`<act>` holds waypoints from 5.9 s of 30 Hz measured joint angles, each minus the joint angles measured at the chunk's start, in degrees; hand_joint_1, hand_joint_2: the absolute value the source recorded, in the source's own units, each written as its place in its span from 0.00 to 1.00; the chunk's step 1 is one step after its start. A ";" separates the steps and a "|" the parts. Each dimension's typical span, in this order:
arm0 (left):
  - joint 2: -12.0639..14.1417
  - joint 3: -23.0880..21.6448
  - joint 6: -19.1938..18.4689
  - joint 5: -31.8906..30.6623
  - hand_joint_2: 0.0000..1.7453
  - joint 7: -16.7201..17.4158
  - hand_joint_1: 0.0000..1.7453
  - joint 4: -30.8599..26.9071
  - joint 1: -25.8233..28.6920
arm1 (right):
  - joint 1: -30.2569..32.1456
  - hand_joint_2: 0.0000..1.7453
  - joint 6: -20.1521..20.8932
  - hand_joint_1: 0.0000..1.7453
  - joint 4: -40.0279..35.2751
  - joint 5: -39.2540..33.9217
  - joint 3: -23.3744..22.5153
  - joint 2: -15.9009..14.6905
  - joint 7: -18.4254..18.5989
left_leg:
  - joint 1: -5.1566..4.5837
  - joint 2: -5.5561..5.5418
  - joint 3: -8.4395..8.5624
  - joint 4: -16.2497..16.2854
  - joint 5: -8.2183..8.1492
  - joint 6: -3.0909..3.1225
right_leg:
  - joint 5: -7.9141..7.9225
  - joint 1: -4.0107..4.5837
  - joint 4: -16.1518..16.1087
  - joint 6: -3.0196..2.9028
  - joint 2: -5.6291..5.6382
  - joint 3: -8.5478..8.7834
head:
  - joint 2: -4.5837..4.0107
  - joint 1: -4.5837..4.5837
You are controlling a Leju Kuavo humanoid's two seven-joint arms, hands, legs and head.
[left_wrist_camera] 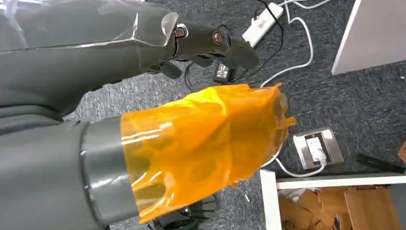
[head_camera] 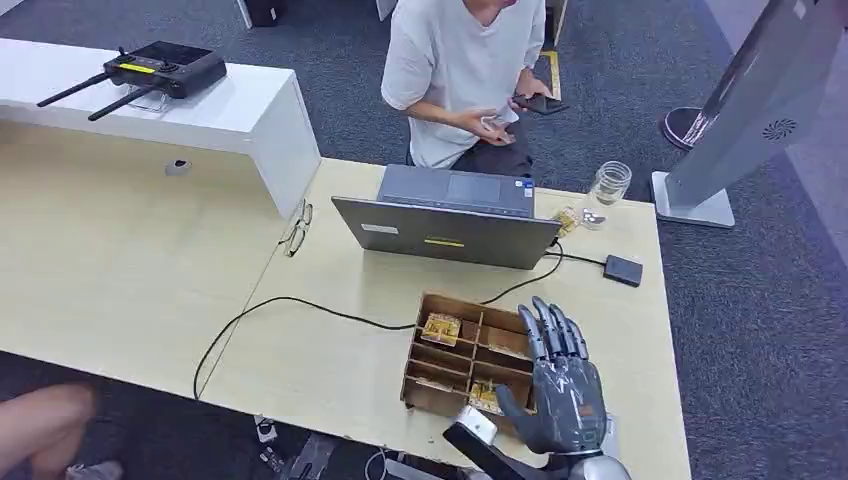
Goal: Pass the card to the sensor for recognition and then transmit it.
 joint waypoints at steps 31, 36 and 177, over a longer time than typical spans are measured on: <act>-0.31 -1.31 -0.42 -0.39 0.00 0.42 0.00 -0.24 -0.23 | -0.36 1.00 0.66 0.27 6.30 -0.98 -0.92 1.53 0.88 | 0.00 0.00 -0.01 0.00 0.00 0.00 | 0.00 0.00 0.00 0.00 0.00 0.00 | 0.00 -0.02; -0.31 -1.47 -0.66 -0.70 0.00 0.46 0.00 -0.24 -0.24 | -0.97 1.00 0.83 0.27 6.32 -1.25 -1.49 1.90 1.42 | 0.00 0.00 -0.01 0.01 0.00 0.00 | 0.00 0.00 0.00 0.00 0.00 0.00 | 0.00 -0.02; 0.07 -7.21 -4.85 0.98 0.00 3.28 0.00 -0.55 -1.59 | -38.28 0.00 8.36 0.00 11.83 -9.50 -4.61 3.61 -3.01 | 0.01 -0.05 -0.42 0.17 0.43 0.09 | 0.42 0.00 0.00 0.06 -0.01 -0.38 | 0.00 0.00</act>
